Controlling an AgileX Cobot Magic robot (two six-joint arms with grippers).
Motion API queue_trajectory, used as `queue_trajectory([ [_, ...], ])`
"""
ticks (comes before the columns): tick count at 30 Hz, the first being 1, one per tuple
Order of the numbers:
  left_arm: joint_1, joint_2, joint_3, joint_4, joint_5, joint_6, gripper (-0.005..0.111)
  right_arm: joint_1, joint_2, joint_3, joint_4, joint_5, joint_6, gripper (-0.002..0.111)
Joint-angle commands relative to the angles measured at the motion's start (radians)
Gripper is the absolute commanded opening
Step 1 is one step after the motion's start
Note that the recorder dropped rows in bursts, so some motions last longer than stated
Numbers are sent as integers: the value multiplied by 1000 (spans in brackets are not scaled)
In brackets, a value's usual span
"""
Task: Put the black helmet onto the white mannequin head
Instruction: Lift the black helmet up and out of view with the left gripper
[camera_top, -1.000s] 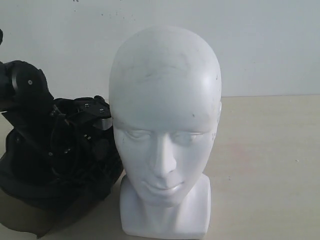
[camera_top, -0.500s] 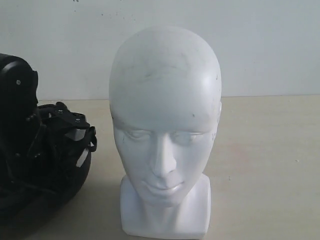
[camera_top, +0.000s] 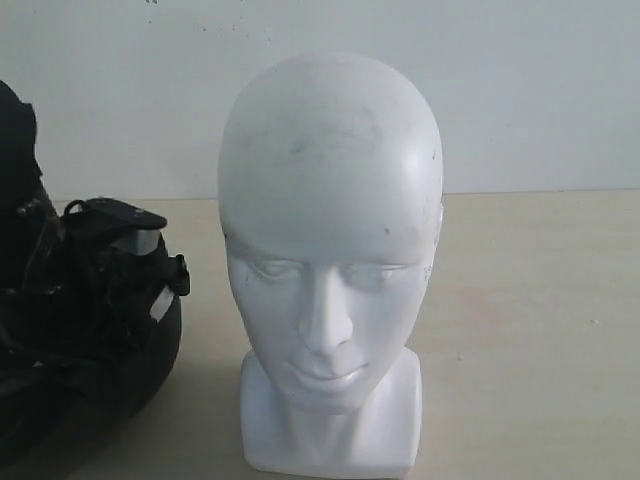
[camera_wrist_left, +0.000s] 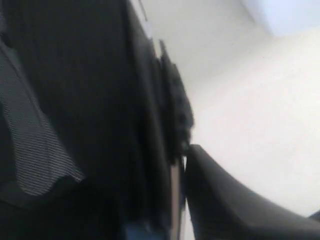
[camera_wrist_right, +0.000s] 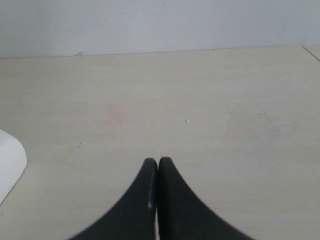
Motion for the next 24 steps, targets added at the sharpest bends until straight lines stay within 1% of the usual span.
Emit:
queue_trajectory([
  [1, -3, -135, 2, 7, -20, -12, 4, -5, -5, -1, -6, -12, 0, 0],
  [7, -3, -358, 2, 5, -51, -48, 4, -5, -5, -1, -6, -12, 0, 0],
  [10, -3, -490, 2, -22, -143, -86, 4, -5, -5, -1, -6, -12, 0, 0],
  [12, -3, -580, 2, -76, -233, -96, 4, -5, -5, -1, -6, -12, 0, 0],
  [14, -3, -664, 2, -176, -336, -96, 4, -5, -5, -1, -6, -12, 0, 0],
  [17, -3, -762, 2, -348, -443, -96, 4, -5, -5, -1, -6, -12, 0, 0],
  [19, -3, -810, 2, -464, -474, -75, 4, -5, -5, -1, -6, -12, 0, 0],
  [24, -3, -907, 2, -669, -513, 41, 4, -5, -5, -1, -6, -12, 0, 0],
])
